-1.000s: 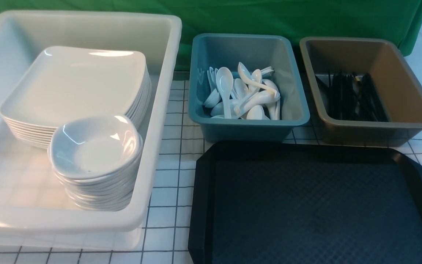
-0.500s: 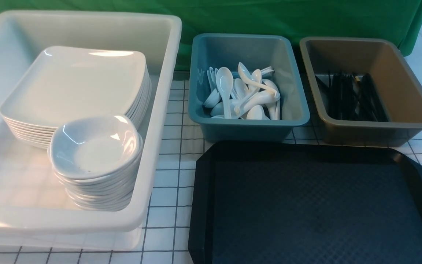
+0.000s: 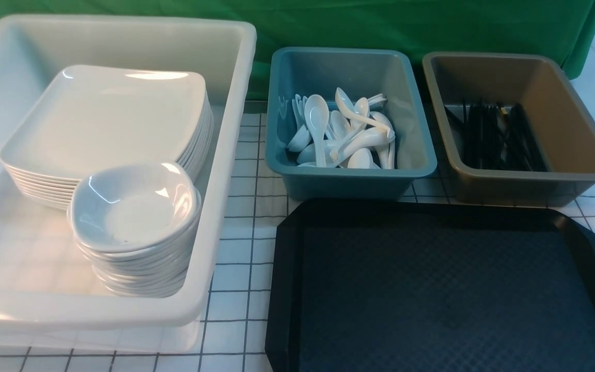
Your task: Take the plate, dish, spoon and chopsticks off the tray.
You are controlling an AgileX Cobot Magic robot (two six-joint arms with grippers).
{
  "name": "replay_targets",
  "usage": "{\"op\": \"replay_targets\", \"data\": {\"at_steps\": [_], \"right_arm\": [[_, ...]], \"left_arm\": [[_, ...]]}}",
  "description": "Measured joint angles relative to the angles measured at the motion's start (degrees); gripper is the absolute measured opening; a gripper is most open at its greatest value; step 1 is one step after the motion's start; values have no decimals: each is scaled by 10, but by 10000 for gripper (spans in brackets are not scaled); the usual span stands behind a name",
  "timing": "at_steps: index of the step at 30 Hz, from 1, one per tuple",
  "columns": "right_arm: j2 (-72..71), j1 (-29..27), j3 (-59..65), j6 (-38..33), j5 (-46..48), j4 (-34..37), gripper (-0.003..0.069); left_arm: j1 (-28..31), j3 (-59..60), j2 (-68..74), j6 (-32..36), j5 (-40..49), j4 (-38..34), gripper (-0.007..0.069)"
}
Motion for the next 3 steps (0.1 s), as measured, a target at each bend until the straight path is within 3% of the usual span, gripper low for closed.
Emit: {"op": "replay_targets", "data": {"at_steps": [3], "right_arm": [[0,0,0,0,0,0,239]], "left_arm": [[0,0,0,-3,0,0,21]]}}
